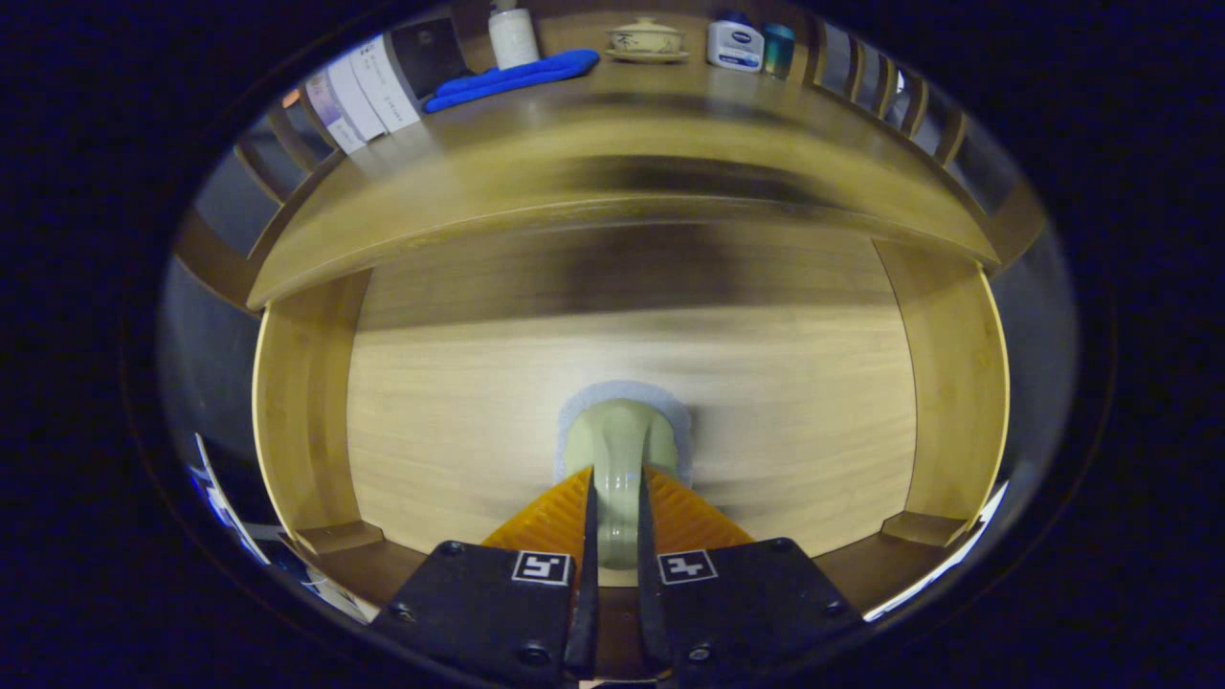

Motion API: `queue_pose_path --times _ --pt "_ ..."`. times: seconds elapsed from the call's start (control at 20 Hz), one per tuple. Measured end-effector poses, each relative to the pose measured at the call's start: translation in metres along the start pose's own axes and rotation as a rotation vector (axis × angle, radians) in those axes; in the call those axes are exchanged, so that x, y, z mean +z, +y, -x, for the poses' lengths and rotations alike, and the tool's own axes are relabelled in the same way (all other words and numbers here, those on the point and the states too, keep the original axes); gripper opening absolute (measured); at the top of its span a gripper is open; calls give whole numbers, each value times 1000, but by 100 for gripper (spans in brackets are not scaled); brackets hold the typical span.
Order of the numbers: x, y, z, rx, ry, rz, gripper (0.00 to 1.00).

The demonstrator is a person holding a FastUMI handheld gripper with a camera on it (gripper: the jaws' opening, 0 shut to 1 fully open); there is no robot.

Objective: Pull open the drawer, take out the items inside it, and place them on the countertop above the cabinet.

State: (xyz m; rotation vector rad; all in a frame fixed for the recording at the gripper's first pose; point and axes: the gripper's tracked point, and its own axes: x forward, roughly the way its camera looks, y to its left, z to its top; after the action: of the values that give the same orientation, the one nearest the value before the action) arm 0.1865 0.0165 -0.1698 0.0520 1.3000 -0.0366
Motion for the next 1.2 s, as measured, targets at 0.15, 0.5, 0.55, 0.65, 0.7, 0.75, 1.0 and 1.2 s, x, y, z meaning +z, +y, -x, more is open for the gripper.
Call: queue_pose_path --times 0.15,0.5,0.55,0.65,0.7,0.75,1.0,1.2 --pt "-1 5 20 36 -23 27 19" --pt "18 3 76 71 -77 66 19" --pt "24 3 85 72 -84 64 19" --pt "37 3 99 69 -101 65 19" --pt "45 3 106 66 -109 66 19" --pt "53 3 111 59 -117 67 19" --pt "105 3 134 10 -156 50 19" --pt "143 1 140 -24 -166 41 19"
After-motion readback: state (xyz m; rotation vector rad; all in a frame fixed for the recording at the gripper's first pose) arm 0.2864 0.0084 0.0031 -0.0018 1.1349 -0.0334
